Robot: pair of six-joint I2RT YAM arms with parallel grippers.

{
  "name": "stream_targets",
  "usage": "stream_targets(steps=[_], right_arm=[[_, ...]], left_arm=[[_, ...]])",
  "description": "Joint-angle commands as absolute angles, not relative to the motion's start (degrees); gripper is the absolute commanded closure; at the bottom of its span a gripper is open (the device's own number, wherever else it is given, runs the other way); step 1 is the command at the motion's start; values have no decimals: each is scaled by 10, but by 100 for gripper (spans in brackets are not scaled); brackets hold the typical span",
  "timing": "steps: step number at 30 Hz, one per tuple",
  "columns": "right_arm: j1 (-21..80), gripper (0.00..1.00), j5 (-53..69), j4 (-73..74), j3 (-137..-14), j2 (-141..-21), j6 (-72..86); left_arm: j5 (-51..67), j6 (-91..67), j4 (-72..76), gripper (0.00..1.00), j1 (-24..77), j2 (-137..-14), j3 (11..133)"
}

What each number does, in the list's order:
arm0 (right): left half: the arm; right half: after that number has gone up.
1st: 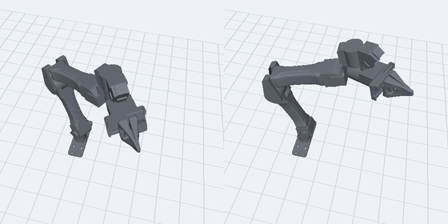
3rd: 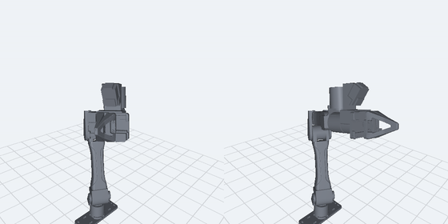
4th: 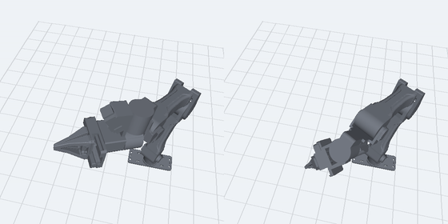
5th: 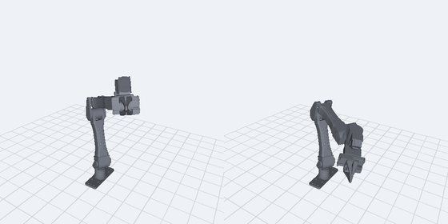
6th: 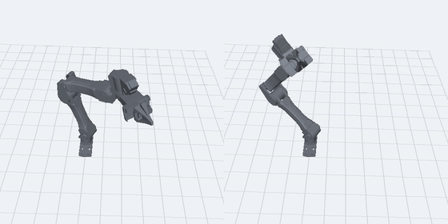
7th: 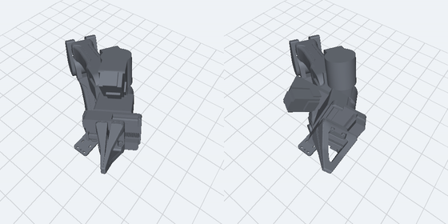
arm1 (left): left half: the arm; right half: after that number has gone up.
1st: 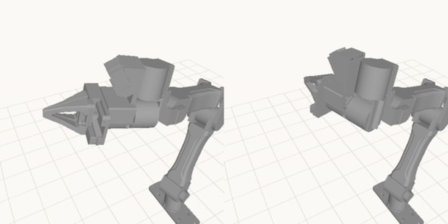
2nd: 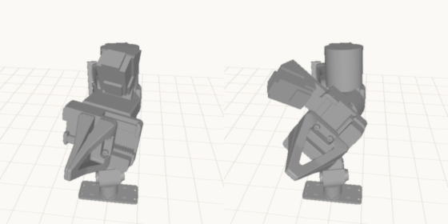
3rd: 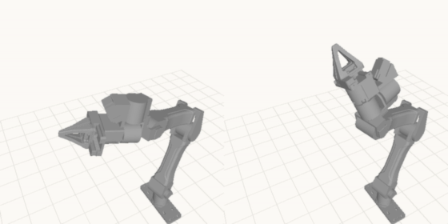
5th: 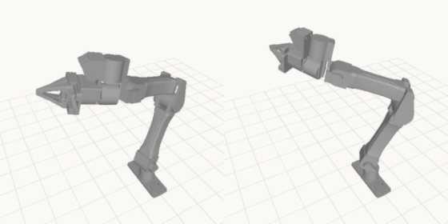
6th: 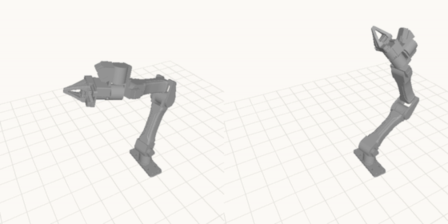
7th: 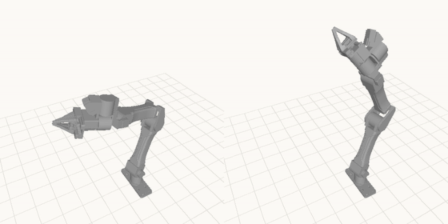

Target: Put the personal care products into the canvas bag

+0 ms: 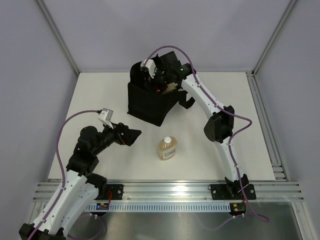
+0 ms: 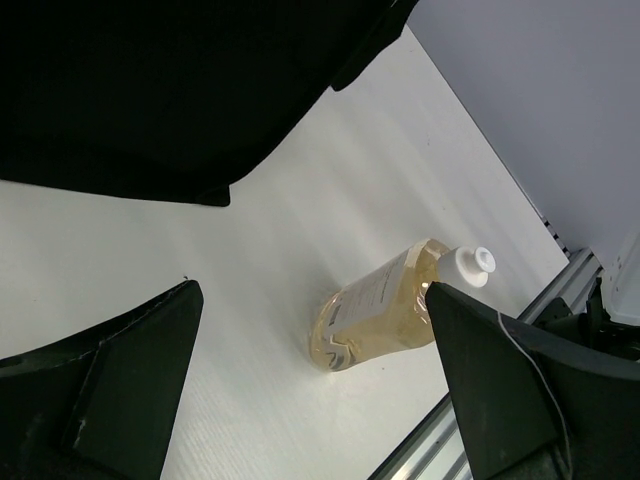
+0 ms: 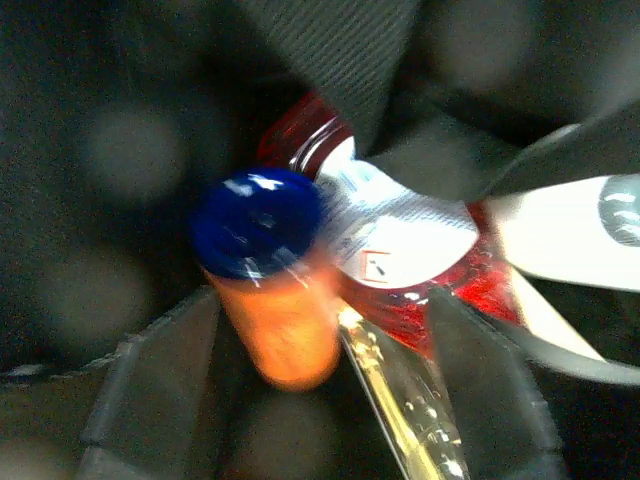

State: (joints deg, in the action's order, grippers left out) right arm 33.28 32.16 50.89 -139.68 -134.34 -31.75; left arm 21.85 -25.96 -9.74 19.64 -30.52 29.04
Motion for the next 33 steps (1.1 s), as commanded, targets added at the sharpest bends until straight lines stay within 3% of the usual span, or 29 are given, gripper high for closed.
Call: stream_targets(steps=[1,6,10,15,23,33], right_arm=[[339,1,280,533,-1472,-1305,-292],[314,1,299,546,-1481,-1270,-253],[274,1,441,599,-1463,-1232,-265],[262,0,561,690,-1301,-1106,-422],[210,0,600,689,-1046,-940,-498],[175,0,588,631,-919,-835,-471]], left_arm=[[203,-257,-34,1,213,-314,277],[171,-232,-14,1,278,-368,280],[148,-201,16,1,330,-388,273],[140,-129,75,1,408,-391,232],[126,-92,134,1,499,-433,197],[4,-61,225,1,541,-624,256]])
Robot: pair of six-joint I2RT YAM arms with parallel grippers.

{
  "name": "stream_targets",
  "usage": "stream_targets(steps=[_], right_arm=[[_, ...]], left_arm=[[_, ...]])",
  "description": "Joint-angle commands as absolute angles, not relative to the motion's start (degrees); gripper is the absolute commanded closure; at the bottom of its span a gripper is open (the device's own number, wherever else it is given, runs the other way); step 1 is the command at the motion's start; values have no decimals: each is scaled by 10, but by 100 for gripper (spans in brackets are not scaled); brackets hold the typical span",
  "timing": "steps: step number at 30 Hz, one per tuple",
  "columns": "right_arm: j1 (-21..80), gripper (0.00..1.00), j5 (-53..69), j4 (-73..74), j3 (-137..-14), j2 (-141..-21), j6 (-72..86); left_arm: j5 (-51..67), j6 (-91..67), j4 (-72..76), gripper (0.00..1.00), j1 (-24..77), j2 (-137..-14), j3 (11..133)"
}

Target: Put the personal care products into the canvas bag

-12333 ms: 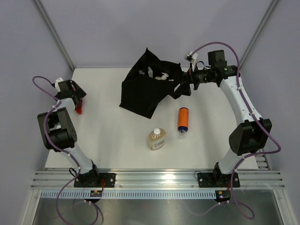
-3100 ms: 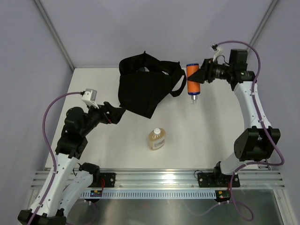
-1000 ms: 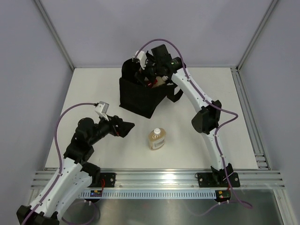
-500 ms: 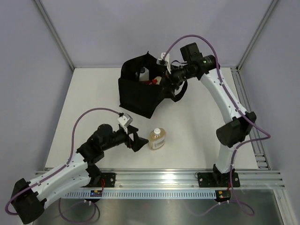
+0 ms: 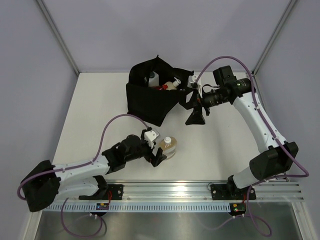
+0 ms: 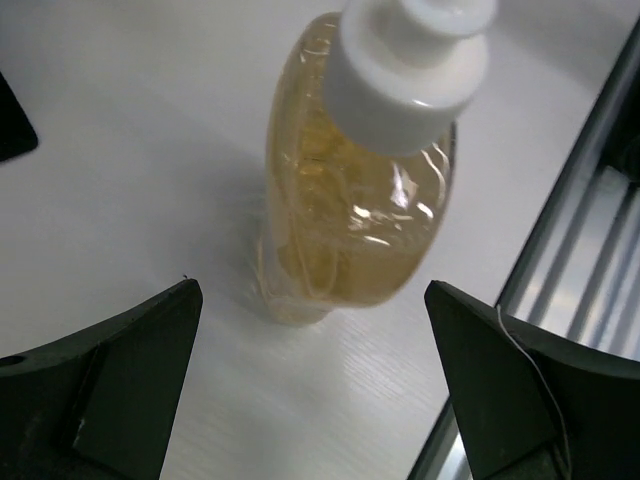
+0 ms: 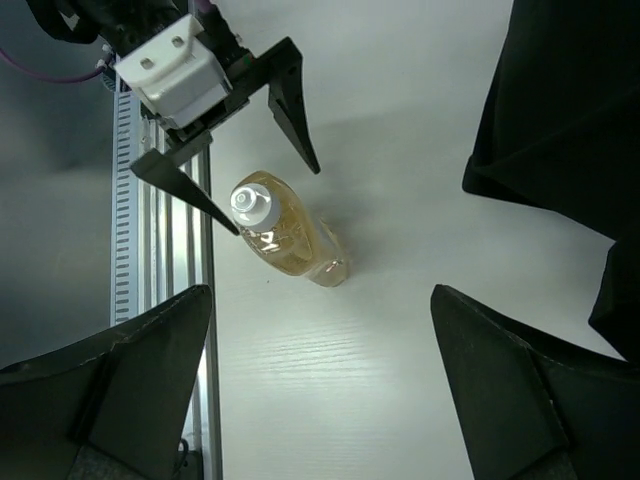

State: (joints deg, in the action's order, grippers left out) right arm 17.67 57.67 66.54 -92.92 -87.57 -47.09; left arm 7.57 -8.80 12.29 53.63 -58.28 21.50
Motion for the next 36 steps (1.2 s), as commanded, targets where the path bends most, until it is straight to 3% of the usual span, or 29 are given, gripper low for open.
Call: stream_targets(steps=[1,7,12,13,19,20,21,26,32,36], right_arm=[[172,1,589,626,-913,-828,-459],[166,0,591,596,-861,-795,-432],[151,1,591,582,-824,-773,-418],[149,1,591,579,-816,-771,-412],[140,0,597,573,-795,-767,-403],[139,1,597,573,-795,-766,-403],[137,0,596,573,-794,-766,-401],[116,1,598,567,-794,-759,-380],[84,0,605,546,-784,-749,-348],[76,0,606,525,-766,-748,-325]], left_arm=[[-4,-59,235,1,547,-638,260],[-12,-64,308,5,548,-695,286],[34,-96,319,23,548,-717,295],[33,-102,324,36,548,-722,294],[32,-120,361,77,548,-745,297],[33,-112,356,93,548,-744,302],[30,-107,339,100,548,-738,314],[45,-98,245,100,520,-672,357],[113,-126,114,100,431,-618,500],[169,-206,139,100,361,-640,576]])
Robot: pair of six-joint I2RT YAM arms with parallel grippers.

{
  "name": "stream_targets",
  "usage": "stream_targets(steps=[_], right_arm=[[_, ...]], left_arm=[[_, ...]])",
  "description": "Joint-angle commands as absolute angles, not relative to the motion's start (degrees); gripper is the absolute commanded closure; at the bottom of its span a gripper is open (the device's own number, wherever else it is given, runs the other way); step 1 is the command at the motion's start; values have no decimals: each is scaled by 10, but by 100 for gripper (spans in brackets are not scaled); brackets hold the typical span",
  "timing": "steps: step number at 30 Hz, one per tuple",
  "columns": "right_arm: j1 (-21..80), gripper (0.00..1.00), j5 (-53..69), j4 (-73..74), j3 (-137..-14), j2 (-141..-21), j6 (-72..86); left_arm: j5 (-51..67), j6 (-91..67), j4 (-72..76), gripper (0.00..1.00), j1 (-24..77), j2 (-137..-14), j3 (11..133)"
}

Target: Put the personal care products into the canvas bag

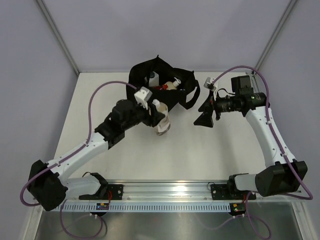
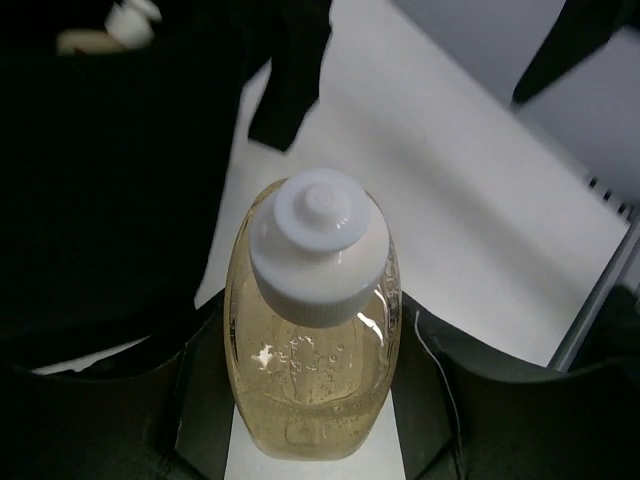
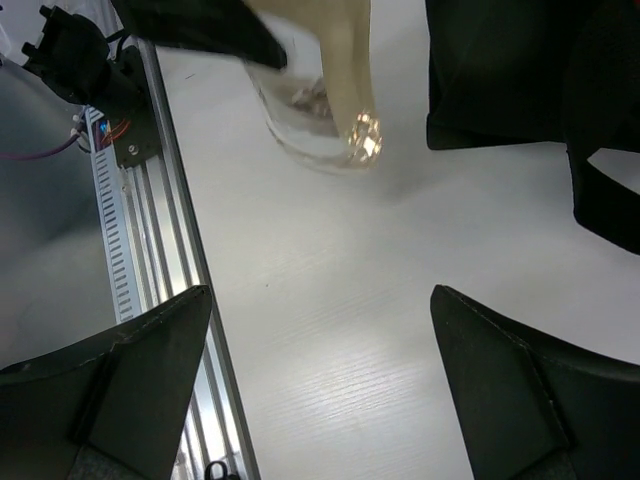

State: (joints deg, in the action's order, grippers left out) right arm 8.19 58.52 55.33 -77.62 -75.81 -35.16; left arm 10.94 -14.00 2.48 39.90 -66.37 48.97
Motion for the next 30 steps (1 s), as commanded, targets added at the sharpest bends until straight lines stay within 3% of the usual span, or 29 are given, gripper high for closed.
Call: stream_targets(steps=[1,9,19,30], right_arm=[[75,1,604,519,-759,-747,-318],[65,0,598,507,-738,-729,-304],[50,0,599,505,-708,-702,-301],[46,1,588,521,-699,-730,-315]], left_arm=[[171,-239,154,100,353,-656,607],[137,-328,221,100,283,-788,784],[110,-292,215,100,239,-955,939],[138,-143,96,98,242,-967,894]])
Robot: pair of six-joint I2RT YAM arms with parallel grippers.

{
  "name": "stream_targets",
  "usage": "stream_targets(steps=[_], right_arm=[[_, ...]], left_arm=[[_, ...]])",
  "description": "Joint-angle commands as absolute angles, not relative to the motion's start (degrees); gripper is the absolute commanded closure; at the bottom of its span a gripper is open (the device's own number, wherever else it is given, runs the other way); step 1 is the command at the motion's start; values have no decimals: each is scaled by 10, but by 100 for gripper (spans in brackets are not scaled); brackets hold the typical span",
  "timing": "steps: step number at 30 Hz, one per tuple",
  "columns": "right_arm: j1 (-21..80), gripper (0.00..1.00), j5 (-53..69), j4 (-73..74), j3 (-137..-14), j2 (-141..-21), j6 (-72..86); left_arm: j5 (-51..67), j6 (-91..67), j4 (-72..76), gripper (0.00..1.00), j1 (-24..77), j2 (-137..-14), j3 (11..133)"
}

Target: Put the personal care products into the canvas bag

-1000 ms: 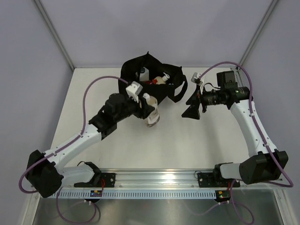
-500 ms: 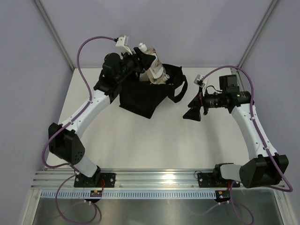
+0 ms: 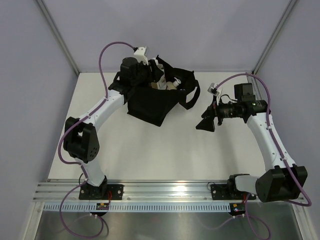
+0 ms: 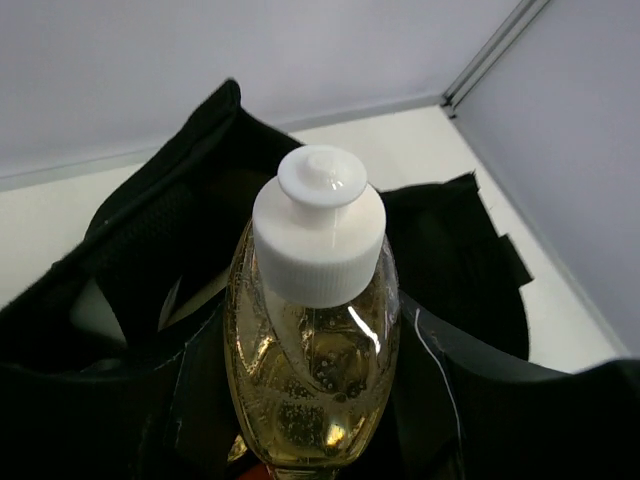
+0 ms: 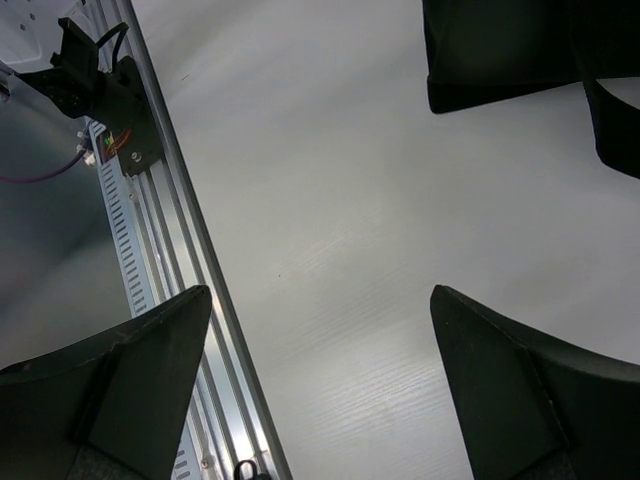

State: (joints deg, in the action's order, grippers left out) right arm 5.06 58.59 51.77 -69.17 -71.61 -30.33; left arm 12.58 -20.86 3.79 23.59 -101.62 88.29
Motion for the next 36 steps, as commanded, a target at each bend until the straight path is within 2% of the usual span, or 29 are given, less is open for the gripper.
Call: stream_targets(steps=[1,4,8,9,11,12,16,22,29,33,36], right_arm=[[47,1,585,524,-700,-733,-316],[47,0,583,520,-705,-743,-315],[47,1,573,525,-720,-757,-315],[47,1,571,526,-724,-762,-316],[47,1,561,527,-729,-766,-316],[47,1,556,531,-734,-768,-315],[47,1,512,523,-745,-763,-301],[40,1,443,492,-766,-748,-264],[23,0,411,449,-787,-730,-201],[21,1,353,399,-808,-719,-129],[22,1,296,385,-835,-729,-75]], left_arm=[[128,-106,64,96,242,-962,886],[98,-53,25,88,242,-955,860],[71,-33,-24,60,242,-956,856],[64,-33,-26,45,242,-955,855],[59,-35,-25,35,242,-949,855],[59,-35,-25,25,242,-947,858],[76,-39,-49,1,242,-931,890],[90,-42,-86,1,238,-875,915],[103,-42,-112,1,236,-744,852],[102,-57,-138,1,236,-652,776],[95,-103,-130,1,236,-570,674]])
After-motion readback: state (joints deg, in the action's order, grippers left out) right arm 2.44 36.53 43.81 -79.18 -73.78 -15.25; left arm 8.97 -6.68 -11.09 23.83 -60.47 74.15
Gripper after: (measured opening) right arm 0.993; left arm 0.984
